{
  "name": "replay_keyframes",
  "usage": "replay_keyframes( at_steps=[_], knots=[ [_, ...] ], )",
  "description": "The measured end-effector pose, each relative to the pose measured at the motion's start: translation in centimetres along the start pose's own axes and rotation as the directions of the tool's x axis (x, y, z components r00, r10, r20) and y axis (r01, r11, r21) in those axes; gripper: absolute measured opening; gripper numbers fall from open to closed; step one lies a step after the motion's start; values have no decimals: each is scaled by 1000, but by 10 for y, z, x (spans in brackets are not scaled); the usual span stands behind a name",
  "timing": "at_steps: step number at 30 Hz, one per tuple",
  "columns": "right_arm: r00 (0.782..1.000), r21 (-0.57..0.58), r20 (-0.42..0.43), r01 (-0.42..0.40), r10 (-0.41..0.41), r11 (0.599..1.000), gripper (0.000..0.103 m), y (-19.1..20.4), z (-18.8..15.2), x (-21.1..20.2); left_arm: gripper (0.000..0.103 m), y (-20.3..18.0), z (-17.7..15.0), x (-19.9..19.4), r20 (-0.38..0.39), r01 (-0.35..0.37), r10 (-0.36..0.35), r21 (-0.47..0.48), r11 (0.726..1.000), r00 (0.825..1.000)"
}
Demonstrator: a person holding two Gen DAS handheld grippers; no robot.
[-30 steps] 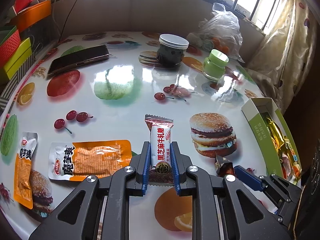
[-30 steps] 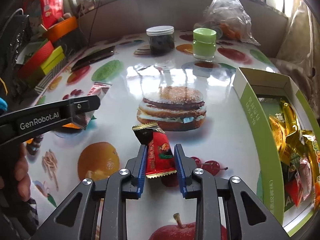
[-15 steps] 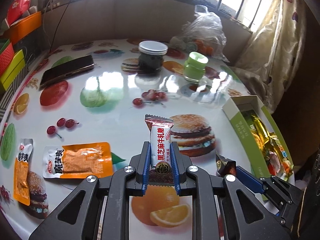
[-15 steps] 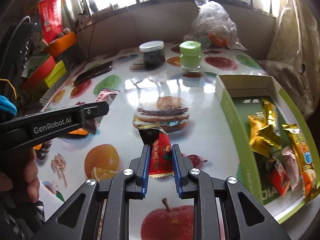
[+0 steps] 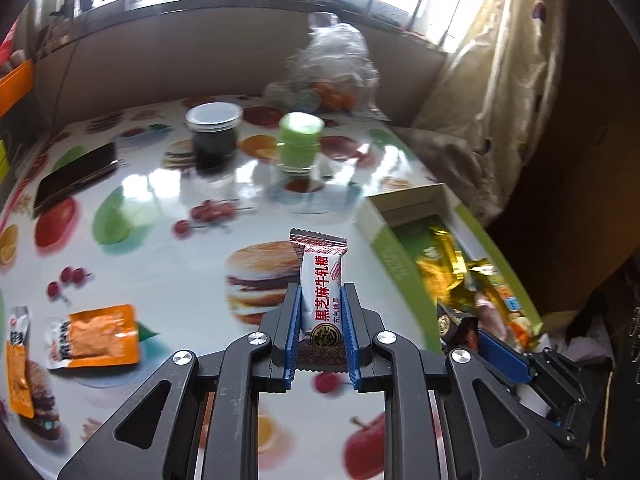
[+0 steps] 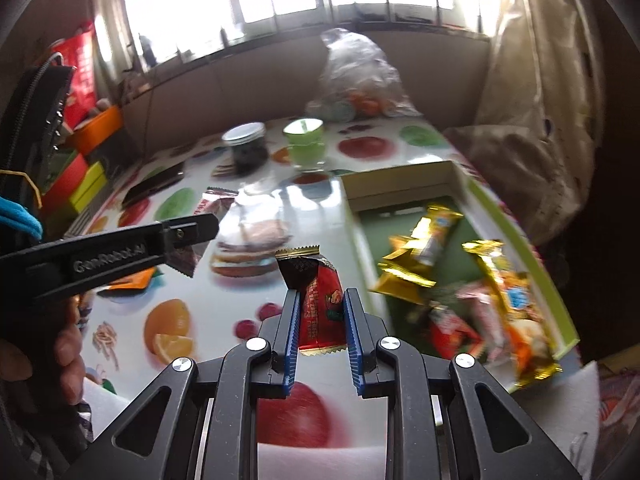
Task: Organize snacks
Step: 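Carry both held candies toward the green box with both tools, then lower both held candies into the green box and open both tools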
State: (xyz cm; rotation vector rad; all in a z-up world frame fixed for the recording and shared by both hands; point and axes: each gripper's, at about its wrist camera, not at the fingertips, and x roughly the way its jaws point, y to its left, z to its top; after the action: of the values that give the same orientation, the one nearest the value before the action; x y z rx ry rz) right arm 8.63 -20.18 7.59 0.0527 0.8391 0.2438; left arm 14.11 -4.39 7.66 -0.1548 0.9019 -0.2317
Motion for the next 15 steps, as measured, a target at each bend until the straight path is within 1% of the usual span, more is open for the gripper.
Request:
replay_keyframes(
  at_steps=[8,15],
  knots=[
    [999,51,8,47,-47,998,20,-30,-2,-9,21,-32,6,8,-12,39,-38,51,998,999],
    [996,80,6,83,-84,993,20,-48,-5,-13,21,-52,9,17,-26,71,-69,72,995,997]
  ],
)
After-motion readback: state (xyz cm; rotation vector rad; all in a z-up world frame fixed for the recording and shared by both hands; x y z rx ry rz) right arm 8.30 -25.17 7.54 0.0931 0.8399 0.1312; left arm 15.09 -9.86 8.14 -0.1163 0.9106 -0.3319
